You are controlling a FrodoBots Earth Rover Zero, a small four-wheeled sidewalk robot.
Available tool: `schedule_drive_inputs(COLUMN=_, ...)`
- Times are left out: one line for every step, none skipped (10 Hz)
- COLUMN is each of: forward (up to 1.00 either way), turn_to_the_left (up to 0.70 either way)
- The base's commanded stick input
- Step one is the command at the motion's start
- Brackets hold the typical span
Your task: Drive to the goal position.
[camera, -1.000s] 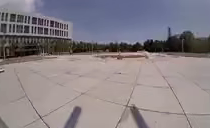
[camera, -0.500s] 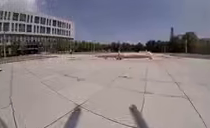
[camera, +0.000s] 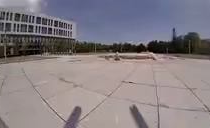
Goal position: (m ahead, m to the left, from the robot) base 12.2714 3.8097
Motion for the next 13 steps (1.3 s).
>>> schedule_drive_inputs(forward=0.70, turn_to_the_left=0.01)
schedule_drive_inputs(forward=0.70, turn_to_the_left=0.01)
schedule_drive_inputs(forward=0.70, turn_to_the_left=0.01)
schedule_drive_inputs(forward=0.70, turn_to_the_left=0.01)
schedule_drive_inputs(forward=0.70, turn_to_the_left=0.02)
schedule_drive_inputs(forward=0.70, turn_to_the_left=0.02)
schedule_drive_inputs(forward=0.70, turn_to_the_left=0.02)
schedule_drive_inputs(forward=0.70, turn_to_the_left=0.02)
schedule_drive_inputs(forward=0.70, turn_to_the_left=0.02)
schedule_drive_inputs(forward=0.00, turn_to_the_left=0.00)
schedule_drive_inputs(forward=0.00, turn_to_the_left=0.00)
schedule_drive_inputs(forward=0.00, turn_to_the_left=0.00)
schedule_drive_inputs(forward=0.00, turn_to_the_left=0.00)
